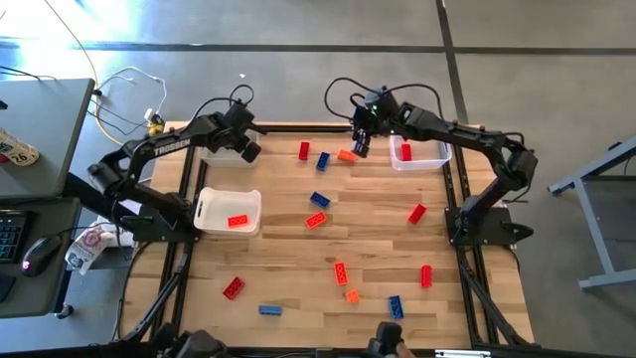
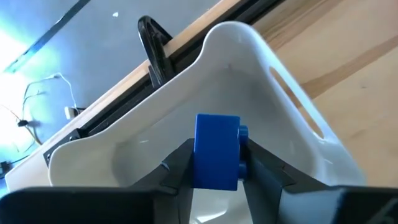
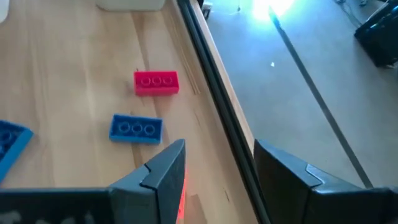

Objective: Sort & place blocks by color
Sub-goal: Put the blue game piece into the gray bin, then put the orange game piece into the white bin

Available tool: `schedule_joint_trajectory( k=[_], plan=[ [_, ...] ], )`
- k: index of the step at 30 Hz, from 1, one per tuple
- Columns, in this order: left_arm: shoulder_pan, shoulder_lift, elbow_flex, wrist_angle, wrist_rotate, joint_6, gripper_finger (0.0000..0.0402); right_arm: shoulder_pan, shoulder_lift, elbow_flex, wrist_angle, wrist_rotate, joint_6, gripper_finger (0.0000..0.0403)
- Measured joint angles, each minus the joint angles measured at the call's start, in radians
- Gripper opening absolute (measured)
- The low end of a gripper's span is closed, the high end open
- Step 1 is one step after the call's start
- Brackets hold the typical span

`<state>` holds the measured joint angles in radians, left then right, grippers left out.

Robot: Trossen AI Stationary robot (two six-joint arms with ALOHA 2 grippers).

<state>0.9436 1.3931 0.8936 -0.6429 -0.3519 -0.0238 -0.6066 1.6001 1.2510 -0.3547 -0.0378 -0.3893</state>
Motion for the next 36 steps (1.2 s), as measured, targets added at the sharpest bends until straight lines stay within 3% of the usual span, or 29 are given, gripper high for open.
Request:
schedule_joint_trajectory(
  k=[16,24,36],
  plan=[
    [0.000,0.007,0.000,0.019,0.000,0.000,0.0181,-0.055,0.012,-0.002,-0.061,-0.023,-0.013,0.0178],
    [0.000,-0.034,0.000,0.019,0.011,0.000,0.0211,-0.054,0.012,-0.003,-0.108,-0.023,-0.012,0.0203],
    [-0.028,-0.208,0.000,0.019,0.258,0.000,0.0209,-0.031,0.073,-0.003,-0.102,-0.076,0.059,0.0211]
  ],
)
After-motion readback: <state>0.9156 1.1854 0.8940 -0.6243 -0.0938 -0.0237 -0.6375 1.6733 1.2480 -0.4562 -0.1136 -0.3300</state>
